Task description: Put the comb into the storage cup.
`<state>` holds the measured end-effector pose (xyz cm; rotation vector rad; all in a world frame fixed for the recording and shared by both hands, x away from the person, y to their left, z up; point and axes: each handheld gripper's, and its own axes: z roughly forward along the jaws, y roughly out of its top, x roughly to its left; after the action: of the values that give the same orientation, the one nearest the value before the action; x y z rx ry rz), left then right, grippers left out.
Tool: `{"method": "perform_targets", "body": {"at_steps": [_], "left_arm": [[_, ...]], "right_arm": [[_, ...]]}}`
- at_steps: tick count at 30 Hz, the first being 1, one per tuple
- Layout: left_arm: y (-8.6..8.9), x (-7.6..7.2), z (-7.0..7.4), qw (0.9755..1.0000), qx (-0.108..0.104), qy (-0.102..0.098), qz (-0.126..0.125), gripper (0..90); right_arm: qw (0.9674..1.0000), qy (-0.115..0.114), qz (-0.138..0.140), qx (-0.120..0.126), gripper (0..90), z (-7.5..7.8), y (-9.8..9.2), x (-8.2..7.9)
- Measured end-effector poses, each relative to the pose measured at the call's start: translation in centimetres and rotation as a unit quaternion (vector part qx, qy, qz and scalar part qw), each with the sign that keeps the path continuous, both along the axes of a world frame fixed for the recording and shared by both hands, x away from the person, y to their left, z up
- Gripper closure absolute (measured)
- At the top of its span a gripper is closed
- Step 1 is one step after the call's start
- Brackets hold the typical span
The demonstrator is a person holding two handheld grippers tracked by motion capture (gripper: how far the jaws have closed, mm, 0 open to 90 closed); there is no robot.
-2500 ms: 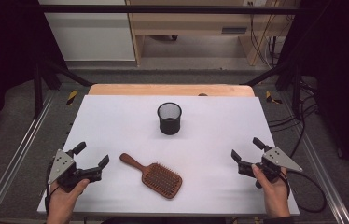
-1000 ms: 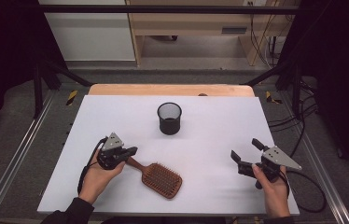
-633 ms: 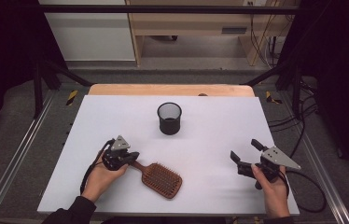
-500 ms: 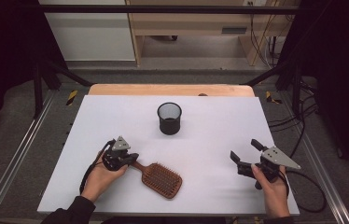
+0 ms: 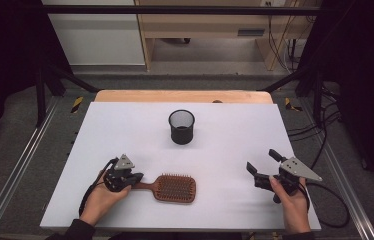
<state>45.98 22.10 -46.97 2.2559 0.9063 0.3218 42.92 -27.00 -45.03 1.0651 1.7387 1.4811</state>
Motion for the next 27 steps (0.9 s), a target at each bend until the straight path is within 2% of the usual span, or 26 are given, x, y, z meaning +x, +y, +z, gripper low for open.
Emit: {"method": "perform_targets", "body": {"at_steps": [10, 17, 27], "left_arm": [[0.0, -2.0, 0.2, 0.9997, 0.012, 0.009, -0.019, 90.0], [-0.2, -2.8, 0.2, 0.9993, 0.020, 0.014, -0.027, 90.0], [-0.4, -3.6, 0.4, 0.9992, 0.017, 0.016, -0.033, 90.0]], "right_arm": [[1.0000, 0.003, 0.001, 0.000, 4.9, 0.0, 0.0, 0.0], [1.0000, 0.002, 0.001, 0.003, 4.9, 0.0, 0.0, 0.0], [1.0000, 0.001, 0.001, 0.003, 4.9, 0.0, -0.1, -0.1]]}}
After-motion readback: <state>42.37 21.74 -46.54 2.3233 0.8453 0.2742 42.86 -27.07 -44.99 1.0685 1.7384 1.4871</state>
